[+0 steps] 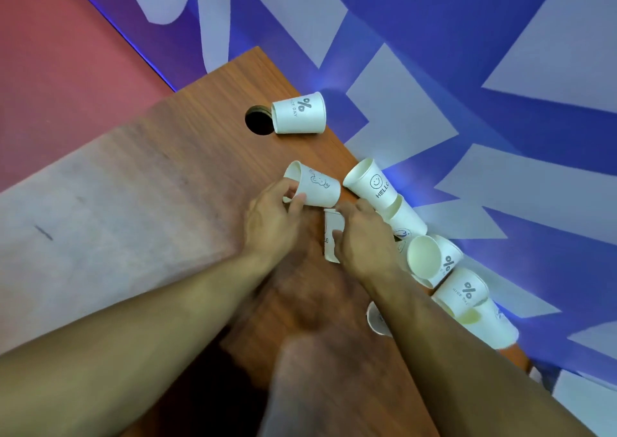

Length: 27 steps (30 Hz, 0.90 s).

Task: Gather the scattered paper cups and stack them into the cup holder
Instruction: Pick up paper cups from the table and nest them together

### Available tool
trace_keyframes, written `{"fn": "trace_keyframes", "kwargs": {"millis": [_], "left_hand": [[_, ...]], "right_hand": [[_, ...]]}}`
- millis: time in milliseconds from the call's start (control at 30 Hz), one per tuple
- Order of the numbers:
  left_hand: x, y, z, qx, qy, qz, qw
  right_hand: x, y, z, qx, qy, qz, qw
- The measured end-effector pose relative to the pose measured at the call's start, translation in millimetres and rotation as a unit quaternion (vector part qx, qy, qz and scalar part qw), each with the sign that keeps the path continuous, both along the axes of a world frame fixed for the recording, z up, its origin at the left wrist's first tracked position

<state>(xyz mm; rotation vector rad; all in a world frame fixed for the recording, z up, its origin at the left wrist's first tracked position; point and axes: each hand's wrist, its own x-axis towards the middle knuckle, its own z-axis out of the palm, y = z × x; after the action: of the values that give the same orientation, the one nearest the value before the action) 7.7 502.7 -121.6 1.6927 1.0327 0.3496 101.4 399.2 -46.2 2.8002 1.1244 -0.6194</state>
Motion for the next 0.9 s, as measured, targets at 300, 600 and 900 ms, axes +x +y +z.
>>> {"fn": "trace_keyframes", "kwargs": {"millis": [300, 600, 900], "left_hand": [[-43, -46, 69, 0.13, -0.063, -0.033, 0.989], [-62, -157, 192, 0.295, -0.168, -0.087, 0.937], [-56, -347, 268, 0.372, -0.242, -0.229, 0.866]], "right_hand": [[-57, -64, 62, 0.134, -0.087, -0.037, 0.986], [-103, -204, 164, 0.305, -0.204, -0.094, 0.925], [-134, -416, 226, 0.351, -0.315, -0.18, 0.863]]}}
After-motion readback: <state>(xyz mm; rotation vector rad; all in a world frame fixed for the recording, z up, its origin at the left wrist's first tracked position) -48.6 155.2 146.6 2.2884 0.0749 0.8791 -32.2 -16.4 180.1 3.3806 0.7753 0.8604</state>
